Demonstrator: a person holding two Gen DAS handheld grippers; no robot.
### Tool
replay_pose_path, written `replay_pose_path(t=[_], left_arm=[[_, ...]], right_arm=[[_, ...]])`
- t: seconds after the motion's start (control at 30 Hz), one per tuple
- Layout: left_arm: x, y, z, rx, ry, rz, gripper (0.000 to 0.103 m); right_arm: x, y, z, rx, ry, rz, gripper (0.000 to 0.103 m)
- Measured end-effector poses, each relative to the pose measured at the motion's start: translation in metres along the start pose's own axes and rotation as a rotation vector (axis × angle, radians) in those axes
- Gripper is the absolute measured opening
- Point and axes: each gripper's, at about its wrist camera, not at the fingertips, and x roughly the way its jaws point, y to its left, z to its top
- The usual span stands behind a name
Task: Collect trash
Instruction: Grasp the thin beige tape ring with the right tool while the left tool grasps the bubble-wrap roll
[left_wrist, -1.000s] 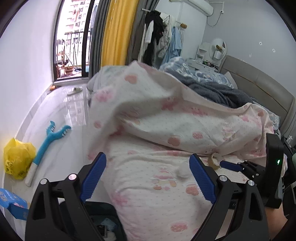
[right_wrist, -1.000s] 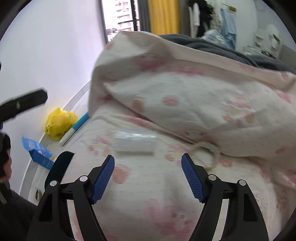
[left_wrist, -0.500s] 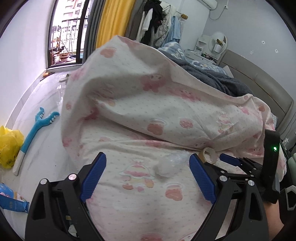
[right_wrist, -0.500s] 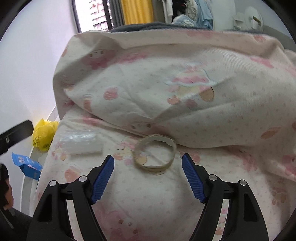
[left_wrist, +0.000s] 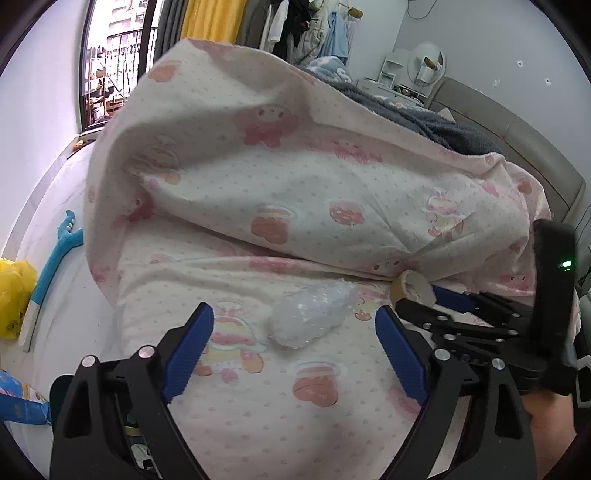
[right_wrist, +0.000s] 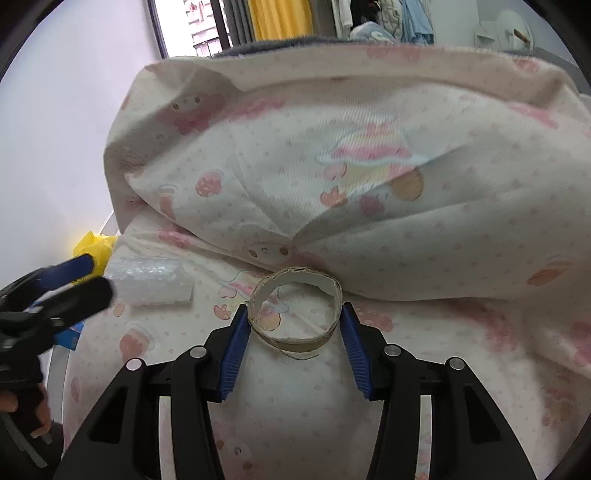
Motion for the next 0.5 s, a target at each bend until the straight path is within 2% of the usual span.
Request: replay_pose_path(t=[0.2, 0.5], left_arm=[[0.016, -0.011, -0.002, 0.004, 0.017, -0.004, 0.089], [0.047, -0.026, -0.006, 0.062, 0.071, 0.049, 0.084]], right_arm=[[-0.019, -0.014, -0.005, -0.003, -0.02, 0.005, 0.05], [-0.031, -0.03, -0.01, 0.003, -0.036, 0.017, 0.05]])
